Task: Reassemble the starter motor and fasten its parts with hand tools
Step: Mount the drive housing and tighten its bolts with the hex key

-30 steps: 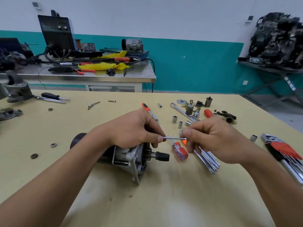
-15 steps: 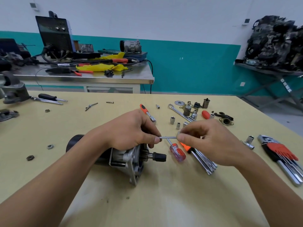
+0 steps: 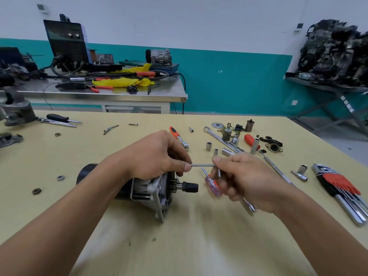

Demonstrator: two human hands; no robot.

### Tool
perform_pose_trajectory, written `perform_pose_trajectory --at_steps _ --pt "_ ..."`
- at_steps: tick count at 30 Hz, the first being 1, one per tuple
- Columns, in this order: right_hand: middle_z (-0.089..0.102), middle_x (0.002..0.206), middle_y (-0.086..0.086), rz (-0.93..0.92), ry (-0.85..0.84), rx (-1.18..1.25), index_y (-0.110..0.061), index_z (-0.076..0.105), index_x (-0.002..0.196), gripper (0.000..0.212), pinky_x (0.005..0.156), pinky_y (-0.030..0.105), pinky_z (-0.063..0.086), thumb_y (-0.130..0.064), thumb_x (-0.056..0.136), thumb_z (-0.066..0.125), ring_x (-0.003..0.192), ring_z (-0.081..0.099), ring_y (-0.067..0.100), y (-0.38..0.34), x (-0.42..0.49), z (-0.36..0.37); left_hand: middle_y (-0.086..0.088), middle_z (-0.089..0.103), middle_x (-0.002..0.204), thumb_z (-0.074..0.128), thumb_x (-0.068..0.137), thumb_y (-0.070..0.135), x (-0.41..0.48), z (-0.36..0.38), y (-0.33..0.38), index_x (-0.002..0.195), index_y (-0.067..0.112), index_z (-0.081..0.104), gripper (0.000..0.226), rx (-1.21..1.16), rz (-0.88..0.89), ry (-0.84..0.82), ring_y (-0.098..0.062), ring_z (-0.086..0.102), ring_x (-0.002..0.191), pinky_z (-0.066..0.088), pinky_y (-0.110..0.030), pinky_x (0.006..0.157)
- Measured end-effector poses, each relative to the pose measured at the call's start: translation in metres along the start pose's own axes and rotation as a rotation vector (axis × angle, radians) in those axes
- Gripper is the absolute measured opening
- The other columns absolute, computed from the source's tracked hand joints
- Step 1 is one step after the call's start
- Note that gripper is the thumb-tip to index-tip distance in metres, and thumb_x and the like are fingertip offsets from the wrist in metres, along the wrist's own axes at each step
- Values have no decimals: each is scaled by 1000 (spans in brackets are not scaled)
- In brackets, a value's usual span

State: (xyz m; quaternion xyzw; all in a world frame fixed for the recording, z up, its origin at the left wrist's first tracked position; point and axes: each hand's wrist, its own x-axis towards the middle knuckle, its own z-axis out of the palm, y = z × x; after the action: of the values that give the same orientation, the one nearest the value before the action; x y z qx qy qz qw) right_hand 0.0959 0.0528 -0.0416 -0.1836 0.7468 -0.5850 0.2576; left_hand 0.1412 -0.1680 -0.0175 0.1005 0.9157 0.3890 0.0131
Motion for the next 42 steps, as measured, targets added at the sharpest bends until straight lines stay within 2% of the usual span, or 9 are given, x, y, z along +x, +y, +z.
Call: perform_pose_trajectory --at_steps 3,7,15,19,22,25,29,33,42 --pt "72 75 4 -350 64 -537 -18 75 84 25 60 37 54 -19 100 56 61 62 20 -2 -6 -16 6 75 71 74 89 19 0 0 -1 79 27 77 13 -9 9 4 -2 67 65 46 -8 63" --pt "73 89 -18 -681 95 -800 -26 77 106 23 69 15 52 -17 87 69 86 68 8 -1 -11 -30 6 75 71 73 89 18 1 0 -2 82 25 78 11 -18 23 0 -2 67 64 46 -8 62" --pt "66 82 -14 -755 117 -982 -19 76 110 37 68 25 53 -44 84 67 78 61 2 1 -12 -22 5 75 71 73 89 17 1 -2 -5 81 26 78 13 -23 33 -15 -3 67 66 47 -10 64" --pt "71 77 -17 -658 203 -753 -20 78 105 42 65 14 50 -48 79 61 77 65 1 7 -6 -13 9 76 74 70 91 28 -1 1 -5 80 25 79 15 12 44 78 -2 67 68 48 -12 65" --pt "70 65 -7 -490 178 -449 -32 76 80 22 57 14 49 -49 77 62 58 64 3 11 -1 -6 12 77 85 56 98 37 -9 -5 -14 94 23 78 26 -64 24 265 -6 70 84 53 -23 80" --pt "63 53 0 -393 210 -283 -24 70 64 35 49 16 45 -56 74 60 47 56 7 12 5 0 6 77 91 43 104 32 -23 -20 -30 103 22 74 32 -164 -58 345 -10 70 92 52 -25 83" --pt "52 46 3 -189 264 -88 -5 66 70 51 40 18 37 -52 87 58 39 43 12 11 12 9 11 75 95 49 103 19 -46 -31 -50 104 26 72 24 -26 -122 324 -8 65 96 47 -27 85" --pt "37 46 4 95 221 298 -7 55 65 43 35 19 22 -30 100 56 37 29 13 8 18 16 24 65 109 68 67 58 -66 -48 -50 116 41 62 53 95 -196 86 5 61 102 48 -23 88" --pt "56 59 6 -100 183 311 -5 77 87 14 40 20 38 -17 81 74 45 46 12 17 14 12 25 65 106 99 52 32 -64 -38 -46 118 35 57 78 154 -148 3 5 61 98 50 -17 86"
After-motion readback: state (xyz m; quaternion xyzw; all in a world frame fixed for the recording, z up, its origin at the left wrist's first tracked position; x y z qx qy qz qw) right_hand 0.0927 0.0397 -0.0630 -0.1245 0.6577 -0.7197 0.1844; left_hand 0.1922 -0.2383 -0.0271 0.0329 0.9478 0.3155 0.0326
